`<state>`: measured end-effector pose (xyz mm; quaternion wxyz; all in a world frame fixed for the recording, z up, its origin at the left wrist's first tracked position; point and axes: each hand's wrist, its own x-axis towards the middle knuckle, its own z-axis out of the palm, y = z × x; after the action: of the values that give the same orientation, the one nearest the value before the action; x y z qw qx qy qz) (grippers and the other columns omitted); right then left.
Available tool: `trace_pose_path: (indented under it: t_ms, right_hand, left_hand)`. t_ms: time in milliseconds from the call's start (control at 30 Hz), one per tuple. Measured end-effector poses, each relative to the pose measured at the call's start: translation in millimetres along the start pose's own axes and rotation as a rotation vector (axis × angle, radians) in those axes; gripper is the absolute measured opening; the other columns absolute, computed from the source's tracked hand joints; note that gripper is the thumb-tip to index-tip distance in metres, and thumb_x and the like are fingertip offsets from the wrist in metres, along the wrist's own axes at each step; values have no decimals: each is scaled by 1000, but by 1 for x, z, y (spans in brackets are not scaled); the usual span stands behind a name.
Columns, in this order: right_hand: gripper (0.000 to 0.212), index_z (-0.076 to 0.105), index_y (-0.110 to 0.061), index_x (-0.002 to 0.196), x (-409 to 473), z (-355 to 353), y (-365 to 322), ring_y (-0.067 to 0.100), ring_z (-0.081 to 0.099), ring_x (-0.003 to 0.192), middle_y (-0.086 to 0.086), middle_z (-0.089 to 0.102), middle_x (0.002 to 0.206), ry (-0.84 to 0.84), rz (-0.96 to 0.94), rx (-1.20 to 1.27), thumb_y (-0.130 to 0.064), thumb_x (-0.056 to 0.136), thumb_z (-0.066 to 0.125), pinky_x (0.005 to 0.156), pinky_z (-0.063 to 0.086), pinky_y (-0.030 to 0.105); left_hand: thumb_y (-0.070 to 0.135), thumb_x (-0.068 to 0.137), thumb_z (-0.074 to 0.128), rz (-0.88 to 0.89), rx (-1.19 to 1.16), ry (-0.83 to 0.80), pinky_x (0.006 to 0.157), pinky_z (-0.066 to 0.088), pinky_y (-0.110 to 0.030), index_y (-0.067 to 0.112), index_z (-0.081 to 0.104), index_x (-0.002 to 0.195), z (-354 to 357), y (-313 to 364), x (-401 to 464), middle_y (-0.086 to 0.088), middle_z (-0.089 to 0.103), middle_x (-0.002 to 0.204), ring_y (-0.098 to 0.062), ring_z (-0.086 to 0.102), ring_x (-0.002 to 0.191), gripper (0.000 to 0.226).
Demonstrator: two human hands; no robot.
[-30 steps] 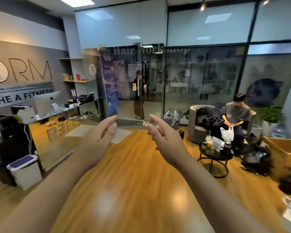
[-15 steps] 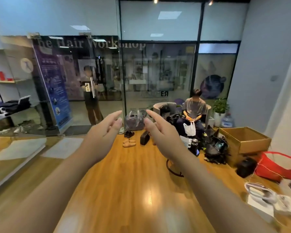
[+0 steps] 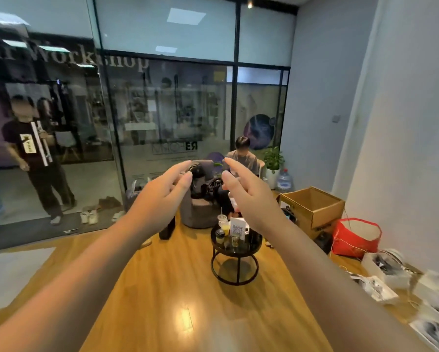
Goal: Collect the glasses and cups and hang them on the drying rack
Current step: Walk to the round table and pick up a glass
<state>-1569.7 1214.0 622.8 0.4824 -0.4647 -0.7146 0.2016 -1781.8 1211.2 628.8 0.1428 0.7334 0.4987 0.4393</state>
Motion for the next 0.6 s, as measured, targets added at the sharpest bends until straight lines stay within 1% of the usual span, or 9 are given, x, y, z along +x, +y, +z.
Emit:
trace_pose_path:
  t_ms: [33, 100, 167, 200, 267, 333, 400, 500, 600]
  right_hand:
    - [57, 38, -44, 157, 15, 1, 6, -3, 64, 98, -24, 65, 96, 20, 6, -11, -63, 103, 42, 94, 60, 44]
    - [58, 38, -44, 157, 49, 3, 19, -1, 64, 100, -24, 64, 96, 56, 24, -17, -63, 103, 41, 95, 60, 46]
    - [62, 37, -45, 157, 79, 2, 34, 2, 65, 105, -21, 67, 105, 86, 25, -32, -68, 100, 39, 95, 60, 46]
    - [63, 37, -45, 157, 93, 1, 43, 2, 65, 107, -21, 68, 110, 102, 27, -44, -69, 99, 39, 95, 60, 45]
    - [60, 36, -44, 158, 121, 0, 64, -6, 65, 103, -25, 66, 112, 131, 33, -57, -65, 102, 39, 94, 59, 36]
    - [58, 36, -43, 159, 147, -2, 87, -16, 61, 97, -27, 63, 117, 145, 41, -69, -62, 104, 40, 89, 53, 22]
    - [57, 36, -44, 158, 172, -6, 114, -12, 60, 101, -24, 61, 124, 147, 55, -80, -62, 104, 39, 85, 49, 17]
    - [57, 37, -46, 157, 212, -18, 158, 3, 62, 114, -19, 63, 126, 147, 57, -68, -65, 103, 39, 92, 59, 34]
    - [59, 37, -46, 157, 257, -36, 203, 10, 63, 120, -11, 65, 135, 115, 67, -50, -66, 102, 40, 97, 61, 45]
  left_hand:
    - [56, 106, 33, 10, 2, -11, 93, 53, -37, 47, 38, 151, 0, -12, 21, 18, 62, 127, -6, 63, 110, 46]
    - [58, 105, 33, 29, 2, -30, 92, 48, -31, 46, 36, 153, 2, -35, 68, 15, 58, 138, -9, 59, 119, 50]
    - [56, 105, 33, 49, -8, -57, 88, 44, -25, 44, 36, 154, 10, -50, 108, 15, 58, 138, -9, 59, 118, 51]
    - [55, 105, 33, 65, -12, -70, 89, 46, -27, 42, 36, 155, 16, -57, 126, 15, 58, 136, -9, 60, 115, 51]
    - [55, 105, 33, 87, -24, -91, 92, 48, -31, 42, 36, 155, 32, -69, 161, 14, 60, 134, -9, 61, 113, 52]
    - [54, 105, 34, 94, -50, -111, 89, 45, -26, 41, 37, 155, 54, -81, 195, 13, 59, 134, -10, 60, 117, 51]
    - [54, 105, 35, 89, -65, -132, 89, 44, -24, 41, 38, 154, 78, -91, 224, 14, 59, 133, -10, 60, 117, 51]
    - [55, 105, 35, 82, -74, -140, 98, 48, -36, 43, 37, 154, 114, -105, 266, 18, 58, 130, -10, 61, 116, 50]
    - [54, 105, 35, 65, -70, -114, 98, 47, -36, 42, 38, 154, 149, -117, 317, 14, 60, 134, -10, 61, 115, 50]
